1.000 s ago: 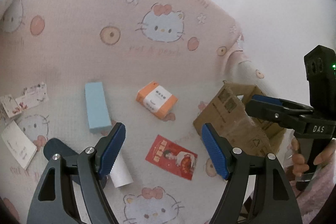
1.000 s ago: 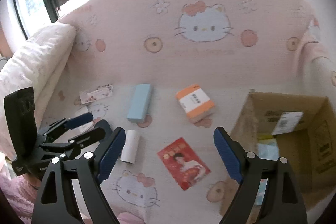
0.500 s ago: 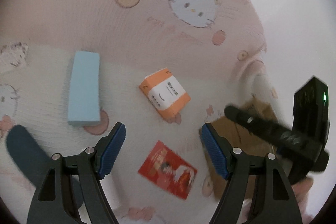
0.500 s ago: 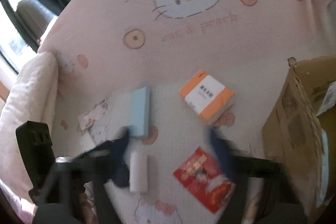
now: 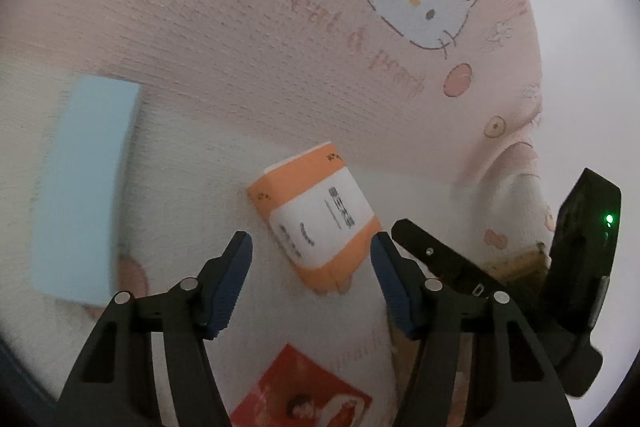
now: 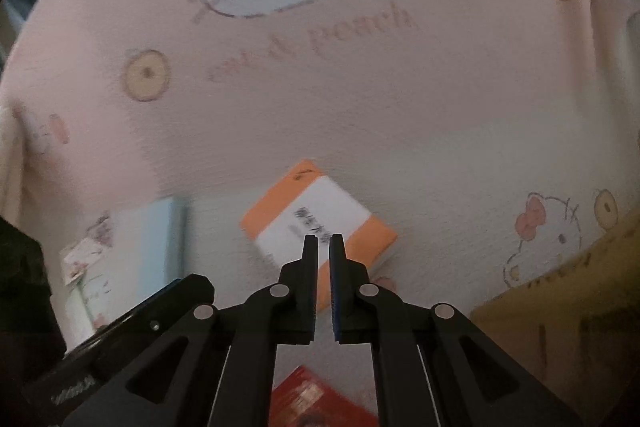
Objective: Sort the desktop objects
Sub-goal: 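Close the left gripper on the orange-and-white tissue pack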
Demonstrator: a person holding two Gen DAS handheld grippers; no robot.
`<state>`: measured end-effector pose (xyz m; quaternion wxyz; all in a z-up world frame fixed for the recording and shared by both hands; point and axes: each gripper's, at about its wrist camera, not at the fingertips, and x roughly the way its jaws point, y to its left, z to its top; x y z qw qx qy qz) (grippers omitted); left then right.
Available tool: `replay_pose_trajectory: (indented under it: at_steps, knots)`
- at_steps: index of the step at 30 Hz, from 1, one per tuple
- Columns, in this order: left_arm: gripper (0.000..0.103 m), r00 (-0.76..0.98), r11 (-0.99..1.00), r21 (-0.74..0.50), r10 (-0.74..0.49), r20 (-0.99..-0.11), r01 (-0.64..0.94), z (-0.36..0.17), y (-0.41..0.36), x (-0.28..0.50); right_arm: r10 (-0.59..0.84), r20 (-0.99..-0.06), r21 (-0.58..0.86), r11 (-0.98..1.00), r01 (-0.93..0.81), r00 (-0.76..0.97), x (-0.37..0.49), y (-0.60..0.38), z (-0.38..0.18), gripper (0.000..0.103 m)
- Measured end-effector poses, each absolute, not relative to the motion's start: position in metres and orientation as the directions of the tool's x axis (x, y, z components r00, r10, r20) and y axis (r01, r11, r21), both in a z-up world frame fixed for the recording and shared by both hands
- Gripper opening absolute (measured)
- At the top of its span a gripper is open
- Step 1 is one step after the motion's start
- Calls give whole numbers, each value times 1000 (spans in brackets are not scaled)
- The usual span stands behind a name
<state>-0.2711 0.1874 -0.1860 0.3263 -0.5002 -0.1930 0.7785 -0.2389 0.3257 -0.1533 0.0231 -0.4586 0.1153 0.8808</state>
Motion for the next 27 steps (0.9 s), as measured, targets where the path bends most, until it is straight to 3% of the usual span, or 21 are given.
replay_pose_trajectory:
  at_steps: [1,5,6,18,19,20,21,27]
  knots:
    - [66,-284,-710,-631,703,-651,-311,-190,191,-274,-44,-812,161,-975,-152,-582,-241,326,-156,5]
    - [61,-282,-717,-639,697,-659,-278,-205,201,-284,25,-802,89,-983,-161,-597,-245,326,-169,36]
    - [61,-276,-717,-644,697,-661,-267,-209,202,-286,27,-798,95,-981,-169,-601,-245,329,-171,38]
    - [59,-246,-717,-655,697,-674,-237,-231,213,-295,-50,-785,256,-934,-250,-618,-246,354,-202,38]
    - [55,-246,-718,-658,696,-675,-226,-233,213,-296,-58,-780,268,-931,-248,-623,-244,355,-202,38]
    - [38,-243,-720,-658,694,-677,-222,-234,215,-297,-57,-780,260,-935,-241,-623,-244,353,-202,37]
    - [31,-237,-724,-652,690,-683,-226,-234,215,-297,-57,-782,251,-941,-229,-621,-243,351,-201,32]
    - [31,-299,-776,-579,631,-716,-252,-219,202,-301,-170,-816,293,-945,-143,-553,-241,338,-194,22]
